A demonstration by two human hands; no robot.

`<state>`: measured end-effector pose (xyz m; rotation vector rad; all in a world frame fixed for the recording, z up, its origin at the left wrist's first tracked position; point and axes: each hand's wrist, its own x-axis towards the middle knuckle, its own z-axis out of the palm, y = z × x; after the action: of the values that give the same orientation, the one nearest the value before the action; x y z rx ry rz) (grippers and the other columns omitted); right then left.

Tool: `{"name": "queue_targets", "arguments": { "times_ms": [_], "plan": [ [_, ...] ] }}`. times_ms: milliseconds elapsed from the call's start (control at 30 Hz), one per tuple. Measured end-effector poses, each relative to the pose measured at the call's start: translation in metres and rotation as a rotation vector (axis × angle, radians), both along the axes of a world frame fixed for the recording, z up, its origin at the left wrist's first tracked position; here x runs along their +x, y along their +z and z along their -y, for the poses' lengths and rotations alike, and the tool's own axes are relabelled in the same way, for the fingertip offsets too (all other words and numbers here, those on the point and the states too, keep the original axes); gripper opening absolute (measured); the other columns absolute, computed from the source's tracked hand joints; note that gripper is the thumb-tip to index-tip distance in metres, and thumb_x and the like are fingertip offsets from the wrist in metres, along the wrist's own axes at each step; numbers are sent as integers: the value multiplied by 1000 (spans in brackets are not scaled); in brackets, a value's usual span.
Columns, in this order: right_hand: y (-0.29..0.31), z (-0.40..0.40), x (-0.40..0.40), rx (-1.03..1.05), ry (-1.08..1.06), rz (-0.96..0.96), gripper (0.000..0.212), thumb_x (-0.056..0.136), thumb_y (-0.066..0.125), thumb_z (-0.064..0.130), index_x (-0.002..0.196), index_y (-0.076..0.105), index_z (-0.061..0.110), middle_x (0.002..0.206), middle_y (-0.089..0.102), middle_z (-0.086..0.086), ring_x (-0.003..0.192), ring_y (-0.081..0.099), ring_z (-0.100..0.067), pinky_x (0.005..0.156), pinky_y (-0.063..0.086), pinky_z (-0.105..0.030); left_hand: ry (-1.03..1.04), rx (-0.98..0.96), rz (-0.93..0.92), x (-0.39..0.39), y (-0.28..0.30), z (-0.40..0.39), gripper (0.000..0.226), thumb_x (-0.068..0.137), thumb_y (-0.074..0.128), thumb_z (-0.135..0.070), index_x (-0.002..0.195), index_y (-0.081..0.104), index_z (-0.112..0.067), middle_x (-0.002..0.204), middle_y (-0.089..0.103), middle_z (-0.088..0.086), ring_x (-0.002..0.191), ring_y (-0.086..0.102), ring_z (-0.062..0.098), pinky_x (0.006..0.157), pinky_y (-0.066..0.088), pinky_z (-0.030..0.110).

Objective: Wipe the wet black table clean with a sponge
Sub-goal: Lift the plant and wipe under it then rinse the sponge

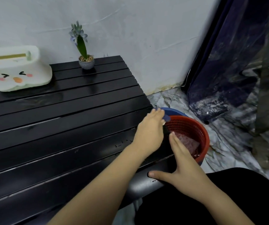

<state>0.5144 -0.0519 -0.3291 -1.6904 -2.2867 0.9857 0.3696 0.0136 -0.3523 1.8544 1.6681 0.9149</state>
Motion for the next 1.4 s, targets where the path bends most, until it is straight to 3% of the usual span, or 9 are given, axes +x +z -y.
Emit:
{"name": "queue_targets", "arguments": {
  "times_ms": [133,333,467,667,767,833,933,1100,1400],
  "plan": [
    [1,5,2,14,-29,-41,141,51,64,87,156,-9,27,161,-15,18,145,-14,9,121,3,-23,7,-38,228,-16,14,2,37,99,48,-15,135,55,-9,135,59,9,129,52,19,110,35,25],
    [1,25,18,5,-62,-24,146,46,66,89,156,-11,31,160,-16,22,145,-11,9,118,8,-21,501,5,-208,-103,-9,90,45,99,46,-7,143,39,0,151,39,17,142,31,33,119,21,41],
    [-2,27,21,-15,-67,-62,144,48,71,84,157,-7,30,162,-8,21,146,-5,7,118,9,-21,658,-23,-250,-101,-15,141,45,97,47,-4,141,41,4,148,41,23,139,35,38,116,27,45],
    [-8,26,19,31,-58,-74,148,44,64,91,158,3,20,164,6,9,149,3,0,119,11,-21,347,57,-304,-7,-18,89,52,83,46,2,135,50,4,141,49,22,133,46,37,111,35,49],
    [-13,22,21,35,-38,-100,143,49,64,89,157,9,14,164,14,2,150,11,-7,122,18,-34,104,38,-344,36,-6,63,57,90,25,-11,145,37,-2,153,36,16,143,30,31,119,19,38],
    [-15,20,21,33,-12,-106,136,55,67,82,157,7,15,164,14,3,151,11,-8,122,20,-38,-21,-16,-399,44,-1,61,55,97,31,-8,151,23,-7,160,21,11,149,14,26,122,6,34],
    [-13,23,19,27,8,-89,136,58,66,78,157,0,13,166,4,-1,151,2,-10,123,10,-32,-35,-30,-438,27,0,81,63,93,40,-5,152,20,-9,161,18,9,149,13,25,122,4,34],
    [-10,27,20,-28,-33,-72,140,54,66,75,157,-8,17,165,-9,4,150,-6,-7,118,4,-23,205,33,-308,-39,-7,151,57,82,51,6,138,49,-3,146,47,15,135,43,36,115,24,46],
    [-7,27,21,-38,-7,-73,139,54,64,77,157,-9,17,165,-8,4,150,-6,-8,121,6,-29,776,-58,-267,-126,-10,222,41,92,53,5,132,55,0,141,49,20,134,43,40,114,30,49]
  ]
}}
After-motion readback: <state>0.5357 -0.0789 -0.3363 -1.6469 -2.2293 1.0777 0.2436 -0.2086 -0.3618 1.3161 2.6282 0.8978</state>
